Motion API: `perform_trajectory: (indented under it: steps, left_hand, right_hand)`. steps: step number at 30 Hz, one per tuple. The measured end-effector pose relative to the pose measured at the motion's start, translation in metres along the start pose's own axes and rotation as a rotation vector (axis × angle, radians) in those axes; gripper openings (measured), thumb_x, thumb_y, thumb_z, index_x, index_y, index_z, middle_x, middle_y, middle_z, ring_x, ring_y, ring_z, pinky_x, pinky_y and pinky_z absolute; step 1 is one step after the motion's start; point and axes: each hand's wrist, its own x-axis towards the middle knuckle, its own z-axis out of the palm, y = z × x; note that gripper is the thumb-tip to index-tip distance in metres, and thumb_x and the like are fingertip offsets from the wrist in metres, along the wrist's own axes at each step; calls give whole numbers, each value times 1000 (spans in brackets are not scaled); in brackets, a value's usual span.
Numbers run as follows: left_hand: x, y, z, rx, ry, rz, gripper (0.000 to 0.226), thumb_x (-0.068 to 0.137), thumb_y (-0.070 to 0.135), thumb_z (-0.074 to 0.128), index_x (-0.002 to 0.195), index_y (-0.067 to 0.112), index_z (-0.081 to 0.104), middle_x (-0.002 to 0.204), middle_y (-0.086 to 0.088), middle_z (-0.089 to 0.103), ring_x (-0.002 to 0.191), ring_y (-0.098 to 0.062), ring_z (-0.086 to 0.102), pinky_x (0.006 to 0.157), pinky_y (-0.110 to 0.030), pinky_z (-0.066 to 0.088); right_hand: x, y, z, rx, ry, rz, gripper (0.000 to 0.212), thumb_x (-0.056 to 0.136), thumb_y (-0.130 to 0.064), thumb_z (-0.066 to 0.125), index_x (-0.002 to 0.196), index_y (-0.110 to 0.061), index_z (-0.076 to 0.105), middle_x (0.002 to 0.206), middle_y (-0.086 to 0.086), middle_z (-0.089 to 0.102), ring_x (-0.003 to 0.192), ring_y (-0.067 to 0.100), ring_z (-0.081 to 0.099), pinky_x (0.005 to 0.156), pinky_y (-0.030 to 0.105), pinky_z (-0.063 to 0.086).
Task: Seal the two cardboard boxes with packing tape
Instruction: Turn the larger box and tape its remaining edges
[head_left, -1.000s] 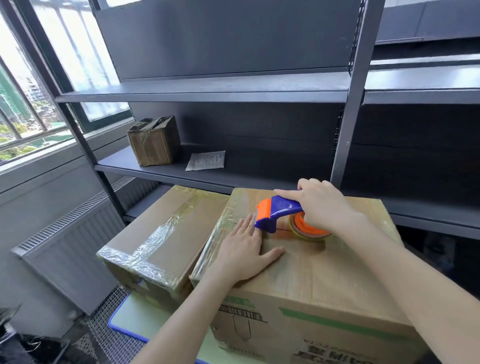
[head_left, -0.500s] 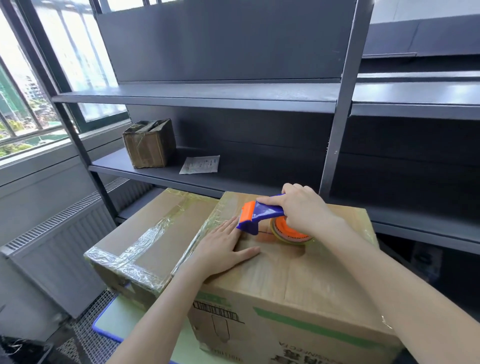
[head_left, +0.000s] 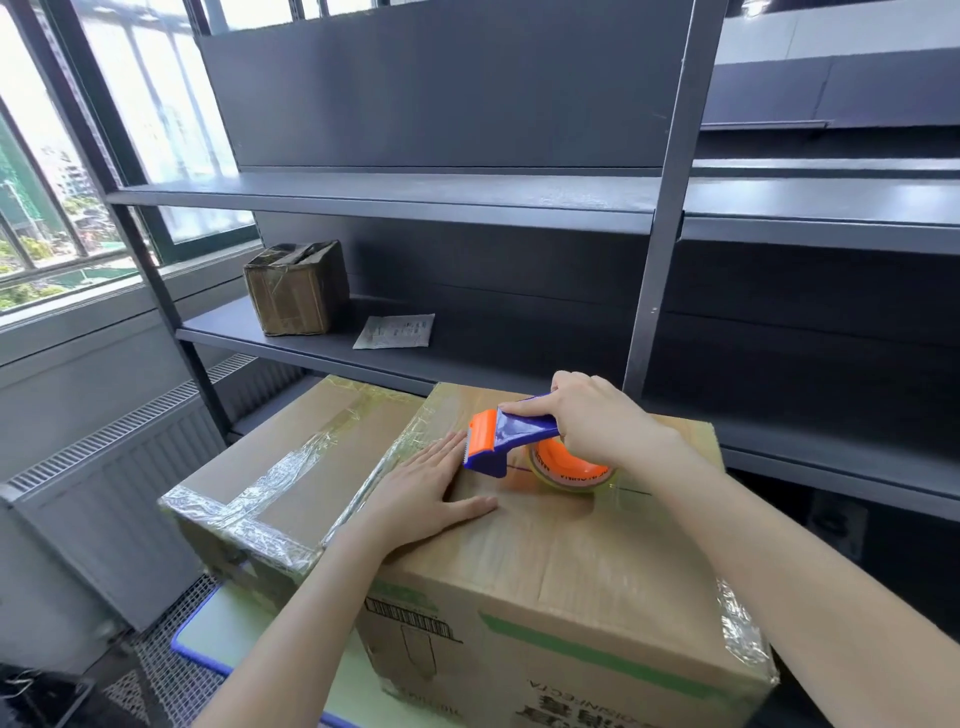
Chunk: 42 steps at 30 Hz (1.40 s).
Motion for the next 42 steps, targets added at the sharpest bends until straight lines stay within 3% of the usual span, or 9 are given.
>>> perform_trajectory:
  steps: [5,13,20,25,34,42]
  left_hand:
    - [2,1,0,-24,-5,-50,90,79,75,41,150,27,13,157,15,6,142,0,6,113,-22,9]
    - [7,-3,1,-33,-34,-69,98,69,84,32,150,30,16,156,19,7,142,1,10,114,-25,14]
    - [13,27,6,243,-10,-71,91,85,74,22,151,17,1,158,4,-2,144,-8,-1,114,-24,3]
    - [20,78,22,119,-42,150,90,85,74,25,151,18,0,158,5,-4,142,-3,-7,108,-17,-9]
    - [17,69,22,79,-107,145,92,81,76,29,151,23,-1,157,11,-4,142,-1,-7,108,-16,-6]
    - [11,44,8,-71,-158,139,100,65,84,33,150,35,12,153,26,4,136,11,1,108,-16,8]
  right_hand:
    - [-19,50,-13,49,-66,55,66,88,-8,38,129,-59,36,78,-12,32,76,15,40,61,25,25]
    - [-70,99,-28,92,-121,174,71,83,-4,41,127,-61,38,80,-11,36,74,11,43,59,24,32]
    - [-90,91,-13,-51,-69,145,61,90,-17,47,135,-55,31,94,-3,43,83,15,44,70,27,34]
    - [-90,89,-13,-93,-96,139,61,90,-17,46,135,-55,30,95,-4,41,85,14,42,73,27,34]
    - [-84,77,-15,-102,-86,156,59,91,-17,44,135,-54,32,89,-5,36,80,13,35,70,26,26]
    - [-90,55,-21,4,-90,191,58,91,-16,46,136,-51,33,91,-4,36,81,15,36,70,26,24]
